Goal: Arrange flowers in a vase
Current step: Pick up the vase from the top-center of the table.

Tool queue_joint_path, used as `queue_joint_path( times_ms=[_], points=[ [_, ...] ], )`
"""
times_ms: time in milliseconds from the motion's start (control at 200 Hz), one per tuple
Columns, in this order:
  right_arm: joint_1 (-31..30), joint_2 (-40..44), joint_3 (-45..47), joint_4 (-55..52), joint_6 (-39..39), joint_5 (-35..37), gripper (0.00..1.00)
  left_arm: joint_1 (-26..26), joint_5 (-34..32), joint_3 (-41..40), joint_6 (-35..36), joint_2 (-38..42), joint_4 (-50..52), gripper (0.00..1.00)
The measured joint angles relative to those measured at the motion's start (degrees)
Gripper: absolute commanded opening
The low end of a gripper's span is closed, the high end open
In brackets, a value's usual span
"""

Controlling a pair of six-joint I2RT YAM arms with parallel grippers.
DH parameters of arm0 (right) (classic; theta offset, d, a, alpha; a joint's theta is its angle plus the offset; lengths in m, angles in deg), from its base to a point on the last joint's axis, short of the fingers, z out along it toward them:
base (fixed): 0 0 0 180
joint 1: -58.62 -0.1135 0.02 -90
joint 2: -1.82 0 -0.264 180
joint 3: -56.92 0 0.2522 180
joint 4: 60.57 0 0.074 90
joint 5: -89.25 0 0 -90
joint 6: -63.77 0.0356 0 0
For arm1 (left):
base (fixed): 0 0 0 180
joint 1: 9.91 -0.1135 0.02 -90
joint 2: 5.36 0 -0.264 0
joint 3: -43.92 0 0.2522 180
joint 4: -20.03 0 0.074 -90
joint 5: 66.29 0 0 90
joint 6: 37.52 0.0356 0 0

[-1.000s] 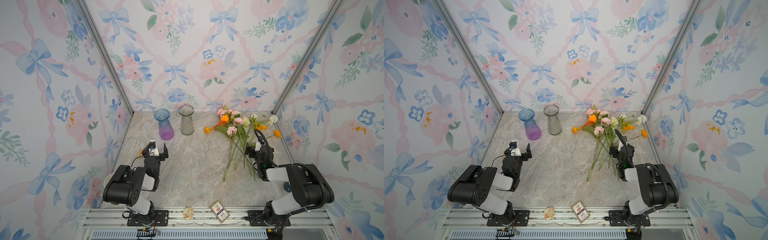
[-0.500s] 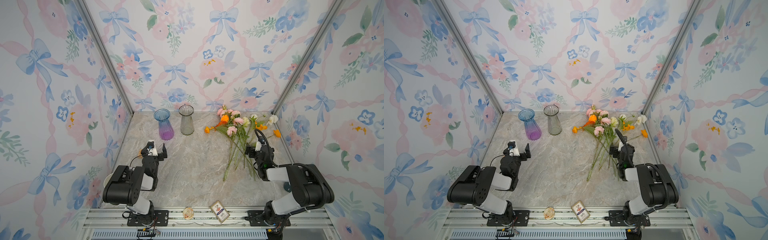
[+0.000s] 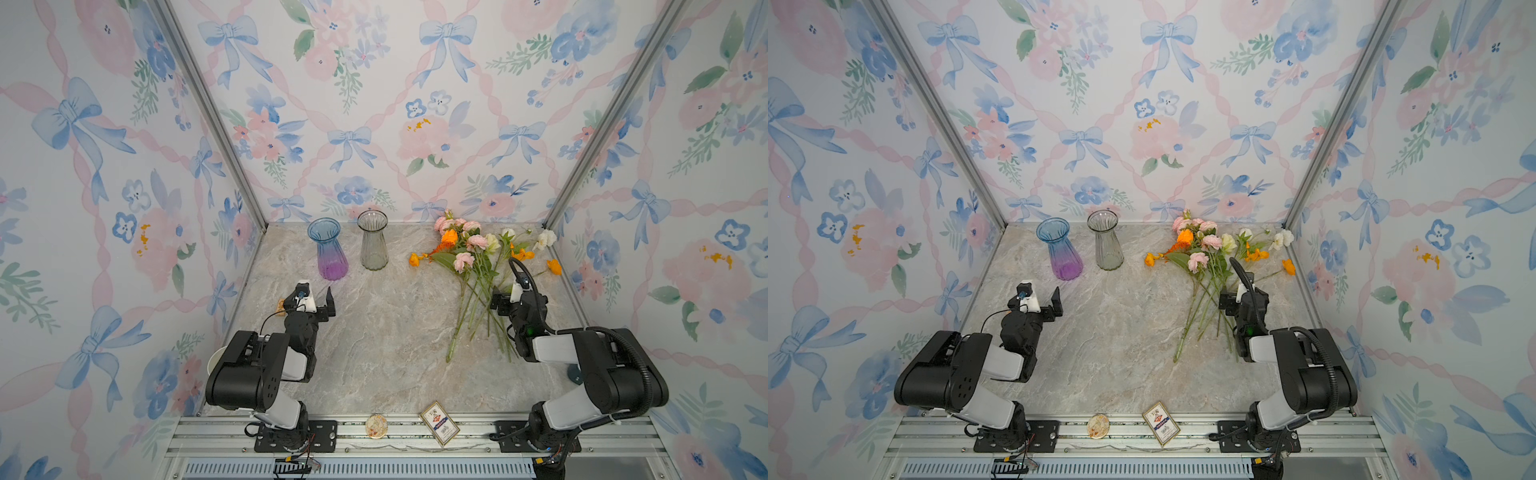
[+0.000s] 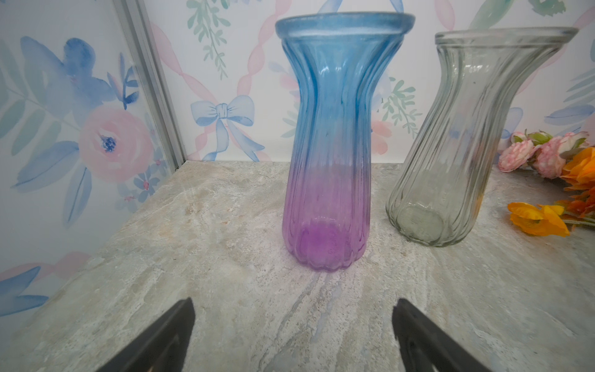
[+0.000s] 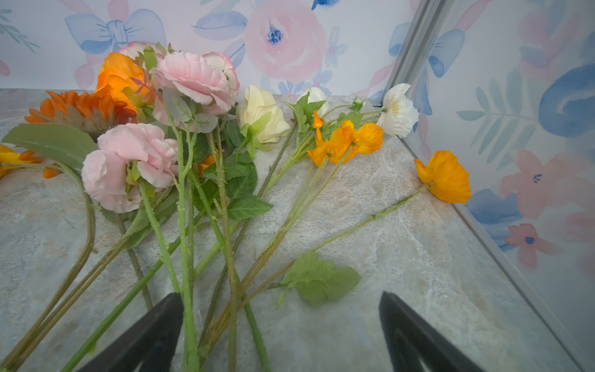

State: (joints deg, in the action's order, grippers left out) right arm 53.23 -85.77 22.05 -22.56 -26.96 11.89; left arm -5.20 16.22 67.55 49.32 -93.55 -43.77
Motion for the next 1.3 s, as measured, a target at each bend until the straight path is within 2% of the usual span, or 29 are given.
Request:
queue_joint_path(
  times_ms=[155,280,400,505,625,800,1095,1300],
  points=[
    [-5.27,8.81,-1.20,-8.63,-1.86,4.39,0.97,1.42,-2.93,-2.54,-0.04,8.79,1.18,0.98],
    [-9.29,16.06,-8.59,-22.23,-0.94,5.60,0.97,4.52,-7.17,-4.92,-0.26,18.29,3.96,0.98],
    [-11.65,19.80,-16.50,-31.30,2.29,2.36,0.97,8.22,-8.00,-4.61,-2.36,26.38,8.94,0.98],
    [-15.52,18.53,-21.42,-34.53,4.48,-2.03,0.97,11.10,-6.78,-2.71,-4.68,27.91,11.41,0.98],
    [-23.91,14.01,-21.94,-33.27,4.68,-6.58,0.97,17.03,-5.95,3.34,-4.55,22.82,13.00,0.98],
    [-33.11,10.54,-15.34,-27.15,4.24,-11.23,0.97,22.77,-5.77,13.64,-2.16,11.37,13.90,0.97],
    [-34.84,8.96,-11.37,-15.04,2.86,-15.47,0.97,25.92,-11.06,32.17,2.14,-8.50,14.60,0.98],
    [-34.84,7.65,-10.73,-10.86,2.89,-17.51,0.97,25.92,-16.26,39.74,3.06,-17.40,14.47,0.98]
  ],
)
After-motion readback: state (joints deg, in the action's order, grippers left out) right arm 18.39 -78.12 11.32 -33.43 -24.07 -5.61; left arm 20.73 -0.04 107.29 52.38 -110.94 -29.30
